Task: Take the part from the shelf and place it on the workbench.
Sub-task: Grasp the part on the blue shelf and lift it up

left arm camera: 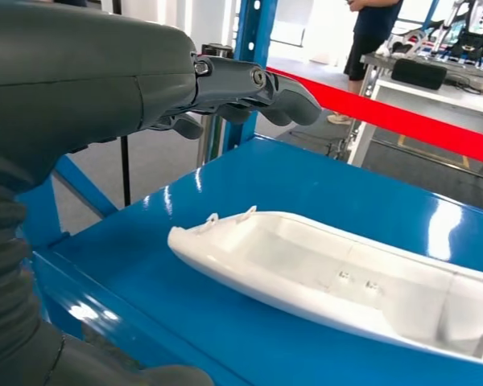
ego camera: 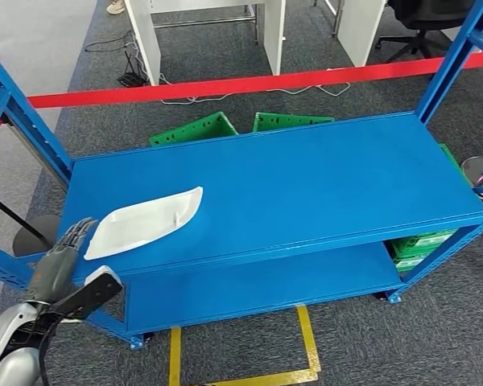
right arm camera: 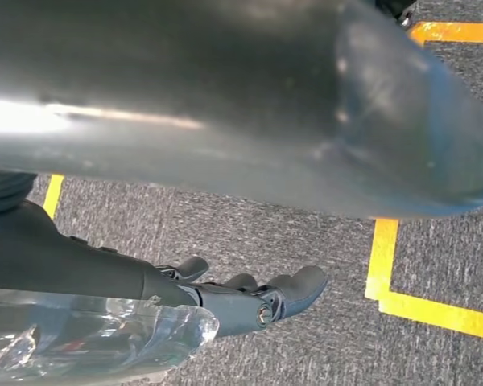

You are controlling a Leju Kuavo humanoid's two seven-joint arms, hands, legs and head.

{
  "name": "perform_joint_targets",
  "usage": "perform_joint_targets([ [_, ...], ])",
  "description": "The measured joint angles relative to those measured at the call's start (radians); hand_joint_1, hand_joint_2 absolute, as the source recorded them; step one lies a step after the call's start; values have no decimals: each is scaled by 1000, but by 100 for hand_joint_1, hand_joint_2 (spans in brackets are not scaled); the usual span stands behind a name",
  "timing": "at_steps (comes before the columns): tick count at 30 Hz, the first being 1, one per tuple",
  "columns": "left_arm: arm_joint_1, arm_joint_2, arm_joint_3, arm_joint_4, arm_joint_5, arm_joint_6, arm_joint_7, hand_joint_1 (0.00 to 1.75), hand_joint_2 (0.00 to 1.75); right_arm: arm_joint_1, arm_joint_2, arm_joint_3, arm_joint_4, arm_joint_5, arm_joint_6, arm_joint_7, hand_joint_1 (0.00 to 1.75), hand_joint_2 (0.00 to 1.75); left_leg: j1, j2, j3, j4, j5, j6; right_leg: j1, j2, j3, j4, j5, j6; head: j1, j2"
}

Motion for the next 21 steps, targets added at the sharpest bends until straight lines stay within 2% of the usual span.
perform_joint_targets([
  [1,-3,0,-1,1,0,-1,0,0,175,-1,0,1,0,0,0,1,0,0,-1,0,27,-62,32,4,2,0,5,1,-5,4,0,0],
  [2,-6,0,-2,1,-1,-2,1,0,175,-3,0,1,0,0,0,2,0,0,-2,1,50,-112,49,7,4,1,8,2,-10,8,1,0],
  [3,-9,0,-4,1,-1,-3,2,0,175,-5,0,1,0,0,-1,3,0,0,-4,1,65,-145,53,10,5,2,8,2,-14,13,1,0],
  [7,-12,1,-8,1,-1,-6,10,0,175,-10,0,3,0,-1,-2,7,0,0,-2,-1,82,-168,40,28,4,-1,8,8,-30,37,4,0],
  [9,-11,2,-8,2,0,-2,7,0,175,-10,0,4,0,-2,-3,4,0,0,3,-1,92,-172,36,38,2,-4,-31,93,-72,47,8,0],
  [11,-11,2,-10,3,0,-1,4,0,175,-9,0,6,1,-5,-2,0,0,0,3,0,98,-172,29,43,0,-4,-110,227,-123,53,10,0],
  [12,-11,2,-10,5,0,-1,4,0,175,-8,0,7,2,-6,-2,-1,0,0,3,0,102,-172,25,43,-1,-4,-140,269,-129,55,10,0],
  [13,-11,1,-11,6,-1,-3,4,0,175,-7,0,9,2,-7,-2,-1,0,0,3,0,108,-172,19,43,-2,-4,-154,277,-116,56,10,0],
  [14,-12,1,-12,7,-1,-4,5,0,175,-7,0,10,2,-7,-2,-1,0,0,4,-1,116,-172,14,41,-3,-5,-148,247,-84,57,10,0],
  [16,-15,0,-13,7,-2,-8,8,0,175,-10,0,13,2,-8,-3,2,0,0,4,-2,136,-171,-2,33,-5,-5,-95,115,-1,58,11,0],
  [17,-15,0,-14,8,-2,-10,10,0,175,-12,0,14,2,-7,-3,4,0,0,3,-3,144,-170,-9,27,-5,-3,-68,60,24,55,12,0],
  [18,-16,1,-15,8,-2,-11,10,0,175,-13,0,15,2,-8,-3,5,0,0,1,-3,149,-170,-15,21,-6,-2,-50,25,36,50,11,0],
  [21,-15,4,-19,11,0,-12,2,0,175,-11,1,17,3,-8,-2,1,0,0,1,-4,155,-178,-21,8,-3,1,-41,12,30,28,7,0],
])
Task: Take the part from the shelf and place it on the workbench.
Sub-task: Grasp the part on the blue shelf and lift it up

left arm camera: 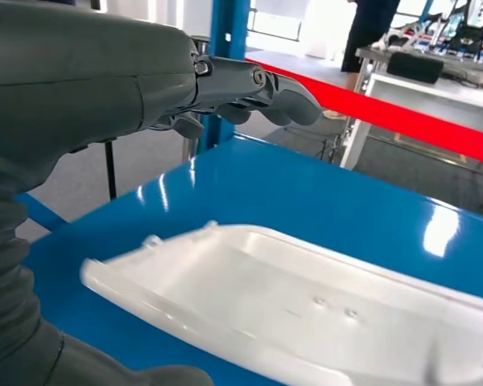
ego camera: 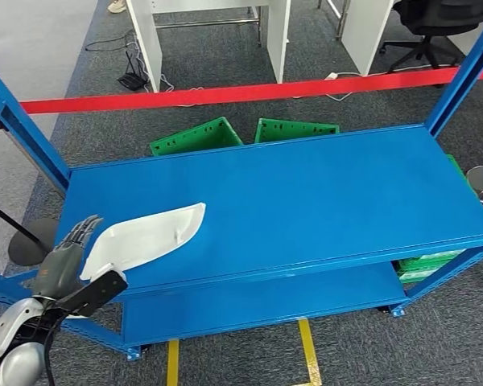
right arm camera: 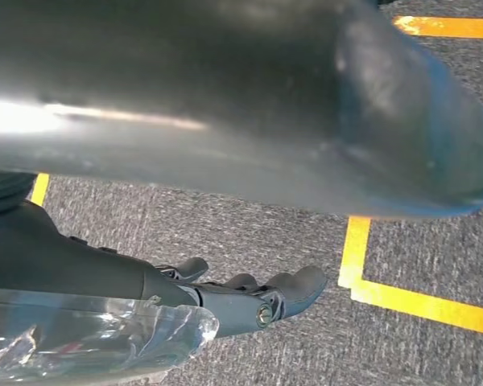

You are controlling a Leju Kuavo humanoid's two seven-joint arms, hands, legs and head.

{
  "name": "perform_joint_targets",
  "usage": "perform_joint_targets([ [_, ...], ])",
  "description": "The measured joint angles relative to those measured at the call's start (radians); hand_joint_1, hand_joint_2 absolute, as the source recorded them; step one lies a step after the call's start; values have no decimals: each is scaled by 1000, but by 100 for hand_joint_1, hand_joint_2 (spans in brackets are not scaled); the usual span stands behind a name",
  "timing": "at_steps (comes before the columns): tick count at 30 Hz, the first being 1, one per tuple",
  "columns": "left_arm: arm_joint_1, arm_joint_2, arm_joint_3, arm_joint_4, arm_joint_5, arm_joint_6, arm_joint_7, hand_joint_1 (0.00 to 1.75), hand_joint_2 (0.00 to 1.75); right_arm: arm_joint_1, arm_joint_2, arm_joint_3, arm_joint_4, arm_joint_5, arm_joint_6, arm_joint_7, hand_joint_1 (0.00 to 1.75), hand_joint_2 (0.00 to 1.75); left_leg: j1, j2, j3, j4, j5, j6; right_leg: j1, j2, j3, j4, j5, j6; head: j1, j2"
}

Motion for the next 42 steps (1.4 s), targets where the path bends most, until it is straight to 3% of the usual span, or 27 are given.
perform_joint_targets([
  [2,0,2,-2,2,0,0,-8,0,175,1,0,1,1,-1,2,-5,0,0,1,1,-11,27,-19,-10,-2,-1,6,-5,-4,-14,-2,0],
  [3,-1,4,-2,3,0,0,-10,0,175,1,0,1,2,-2,2,-8,0,0,1,2,-34,71,-41,-13,-3,-1,10,-7,-6,-20,-5,0],
  [5,0,8,-4,9,0,-2,-12,0,175,0,0,1,4,-4,4,-11,0,0,1,3,-115,209,-92,-17,-2,-1,16,-7,-13,-28,-8,0],
  [6,1,10,-6,13,0,-4,-13,0,175,0,0,1,6,-6,6,-12,0,0,1,3,-154,265,-103,-16,-1,-1,19,-7,-17,-30,-8,0],
  [7,2,11,-8,17,1,-6,-14,0,175,0,0,1,8,-6,7,-13,0,0,1,3,-180,292,-92,-15,0,-1,25,-7,-22,-31,-9,0],
  [8,3,14,-10,21,2,-10,-14,0,175,0,0,1,10,-7,8,-14,0,0,1,3,-187,280,-62,-13,0,0,33,-7,-27,-31,-9,0],
  [10,3,19,-14,25,4,-19,-14,0,175,-1,0,2,12,-8,9,-14,0,0,1,4,-150,166,33,-6,0,1,51,-8,-40,-27,-9,0],
  [12,2,24,-18,29,5,-25,-14,0,175,-3,0,4,13,-9,10,-14,0,0,-1,5,-104,53,79,0,4,3,61,-7,-55,-18,-8,0],
  [14,2,27,-21,32,5,-26,-14,0,175,-5,0,5,15,-10,10,-14,0,0,-3,5,-89,19,72,4,7,4,63,-10,-65,-7,-6,0],
  [17,1,32,-24,33,5,-29,-12,0,175,-5,0,6,16,-10,11,-15,0,0,1,2,-81,12,69,18,5,0,62,4,-78,10,-4,0],
  [19,-2,33,-26,34,5,-44,-5,0,175,-9,0,7,17,-9,12,-10,0,0,4,3,-71,10,64,27,4,-4,15,97,-121,19,-1,0],
  [21,-6,34,-30,37,5,-63,2,0,175,-12,0,8,18,-8,13,-2,0,0,4,5,-64,10,57,32,3,-5,-68,231,-169,25,0,0],
  [22,-6,36,-33,40,5,-69,3,0,175,-12,0,9,18,-8,14,0,0,0,5,5,-59,10,52,31,3,-5,-98,269,-171,26,0,0],
  [23,-7,37,-37,43,5,-73,2,0,175,-12,0,10,19,-7,15,1,0,0,5,4,-52,10,47,30,2,-5,-110,268,-150,27,0,0],
  [24,-8,40,-42,47,5,-77,-2,0,175,-13,0,11,20,-6,18,0,0,0,7,3,-43,10,40,27,1,-5,-100,226,-110,28,-1,0],
  [26,-12,46,-53,55,6,-87,-13,0,175,-17,1,13,22,-5,25,0,0,0,7,1,-24,11,25,17,-2,-5,-48,90,-24,29,1,0],
  [28,-20,57,-67,64,11,-103,-27,0,175,-24,3,15,25,-2,33,1,0,0,4,-1,-15,13,14,7,-5,-2,-12,13,10,23,1,0],
  [30,-28,71,-84,71,17,-115,-40,0,87,-31,6,16,27,0,41,2,0,0,1,-1,-14,12,13,14,-7,1,-8,5,12,16,0,0],
  [32,-37,84,-100,78,22,-121,-47,0,87,-36,8,16,29,3,47,4,0,0,0,-1,-13,6,18,31,-6,2,-11,4,13,14,-1,0],
  [34,-46,94,-113,86,29,-127,-50,0,175,-40,10,16,33,8,52,5,0,0,0,-1,-10,-2,18,35,-5,4,-12,4,11,8,-2,0],
  [37,-48,112,-130,100,40,-130,-60,0,175,-41,12,16,42,14,63,3,0,0,0,-1,-7,-10,20,28,-2,4,-11,4,8,-1,-1,0],
  [40,-48,123,-144,108,48,-133,-59,0,175,-42,12,16,48,18,68,7,0,0,3,-1,-5,-15,21,1,-1,3,-11,5,7,-3,-1,0],
  [42,-48,127,-151,110,52,-136,-56,0,175,-43,12,16,49,23,68,12,0,0,3,-1,-5,-16,22,-9,0,3,-11,5,7,-4,-1,0],
])
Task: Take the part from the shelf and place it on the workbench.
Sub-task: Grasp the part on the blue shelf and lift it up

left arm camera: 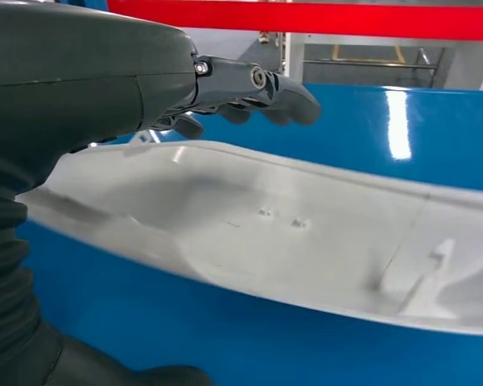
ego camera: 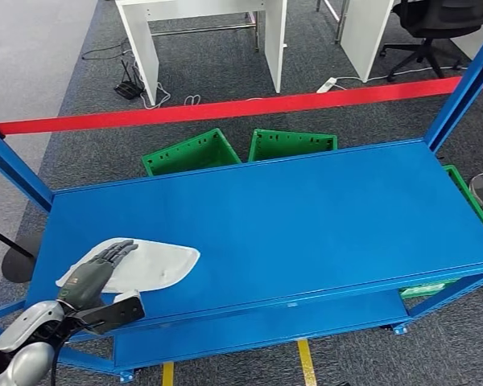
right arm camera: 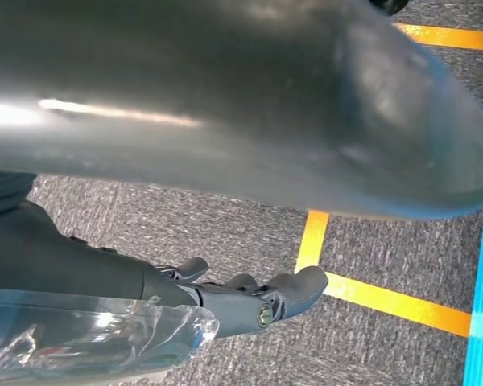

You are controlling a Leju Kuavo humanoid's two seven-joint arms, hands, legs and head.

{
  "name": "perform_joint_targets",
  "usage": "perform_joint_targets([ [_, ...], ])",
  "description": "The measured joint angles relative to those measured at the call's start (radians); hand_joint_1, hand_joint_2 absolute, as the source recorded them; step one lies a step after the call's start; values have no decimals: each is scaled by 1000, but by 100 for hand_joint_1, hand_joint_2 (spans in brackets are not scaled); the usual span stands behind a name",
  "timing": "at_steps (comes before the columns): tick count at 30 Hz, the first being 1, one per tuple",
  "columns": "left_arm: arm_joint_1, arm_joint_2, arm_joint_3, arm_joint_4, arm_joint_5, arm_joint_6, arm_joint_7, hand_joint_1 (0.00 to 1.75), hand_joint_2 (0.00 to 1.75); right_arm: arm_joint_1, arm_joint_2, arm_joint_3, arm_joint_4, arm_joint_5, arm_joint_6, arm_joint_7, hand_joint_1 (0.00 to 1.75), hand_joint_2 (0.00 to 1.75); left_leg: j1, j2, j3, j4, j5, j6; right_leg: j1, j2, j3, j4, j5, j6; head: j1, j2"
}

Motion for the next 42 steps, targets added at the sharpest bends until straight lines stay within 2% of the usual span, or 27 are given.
perform_joint_targets([
  [5,-1,7,-12,1,4,-5,3,0,175,-1,0,-1,0,7,0,6,0,0,-1,0,0,0,0,-6,-1,0,2,-1,1,-1,0,0],
  [15,2,27,-29,8,16,0,12,2,175,3,0,-1,3,28,2,12,0,0,-2,0,0,0,0,-5,-3,0,6,-9,5,2,0,0],
  [16,3,30,-29,9,18,3,12,24,175,3,0,-1,4,28,3,10,0,0,-2,0,0,0,0,-5,-3,0,6,-10,5,2,0,0],
  [19,5,34,-31,14,20,6,19,153,175,4,0,-1,8,31,6,11,0,0,-2,0,1,0,0,-5,-3,0,6,-10,5,2,0,0],
  [20,5,35,-33,14,19,6,27,175,175,3,0,-1,9,35,5,16,0,0,-2,0,1,1,0,-4,-3,0,5,-10,5,2,0,0],
  [33,7,28,-36,15,-14,22,75,175,175,3,1,-9,9,74,-5,47,0,0,-2,0,0,1,-1,-4,-3,0,6,-11,5,2,0,0],
  [42,12,27,-28,16,-21,59,62,175,175,16,1,-12,10,82,-6,38,0,0,-2,0,0,1,-1,-4,-3,0,6,-11,5,2,0,0],
])
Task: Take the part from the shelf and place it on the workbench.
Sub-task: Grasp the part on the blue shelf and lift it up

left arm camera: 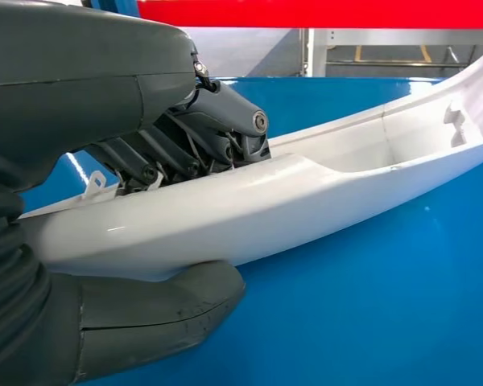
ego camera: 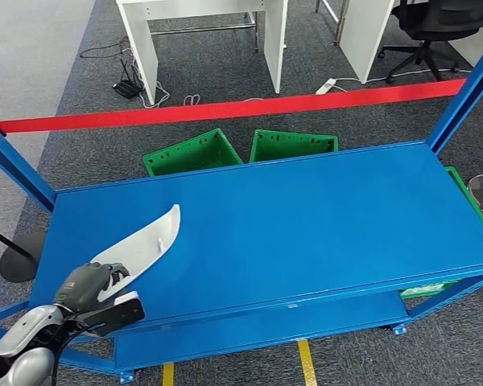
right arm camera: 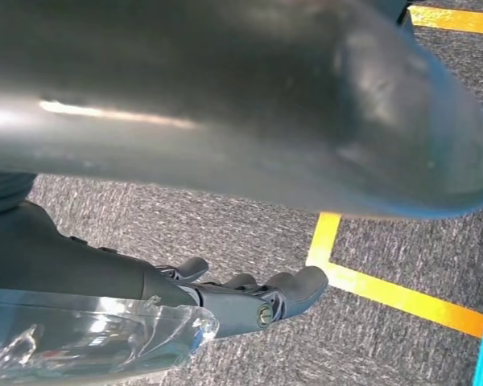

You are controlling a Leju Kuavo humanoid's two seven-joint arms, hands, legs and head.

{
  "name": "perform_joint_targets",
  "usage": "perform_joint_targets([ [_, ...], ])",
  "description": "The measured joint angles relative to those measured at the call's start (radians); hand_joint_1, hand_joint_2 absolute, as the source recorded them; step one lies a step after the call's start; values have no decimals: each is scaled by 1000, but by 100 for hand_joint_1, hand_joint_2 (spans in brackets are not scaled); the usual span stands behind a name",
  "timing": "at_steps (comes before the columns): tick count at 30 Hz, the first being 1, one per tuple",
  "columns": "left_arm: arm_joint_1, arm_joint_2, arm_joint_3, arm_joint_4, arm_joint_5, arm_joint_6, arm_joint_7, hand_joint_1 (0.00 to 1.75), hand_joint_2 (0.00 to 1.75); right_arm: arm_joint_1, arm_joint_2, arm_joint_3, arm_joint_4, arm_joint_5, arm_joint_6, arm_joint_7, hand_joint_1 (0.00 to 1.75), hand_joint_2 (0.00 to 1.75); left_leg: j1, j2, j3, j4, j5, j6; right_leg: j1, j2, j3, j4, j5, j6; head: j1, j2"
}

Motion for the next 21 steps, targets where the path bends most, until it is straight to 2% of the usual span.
perform_joint_targets([
  [6,-1,0,2,-1,-16,18,-36,175,175,-1,0,-7,-1,12,-4,11,0,0,0,0,0,0,0,0,0,0,0,0,0,0,0,0],
  [12,8,-15,6,-13,-34,89,-78,175,175,10,0,-17,-12,15,-29,1,0,0,0,0,0,0,0,0,0,0,0,0,0,0,0,0],
  [18,64,-61,6,-90,-52,187,-103,175,175,46,0,-63,-61,-14,-65,-40,0,0,-3,0,-1,6,-5,8,-4,0,1,-2,0,5,0,0],
  [21,87,-81,1,-133,-63,211,-102,175,175,58,0,-82,-86,-18,-76,-41,0,0,-6,0,-3,11,-9,15,-6,0,2,-3,0,10,0,0],
])
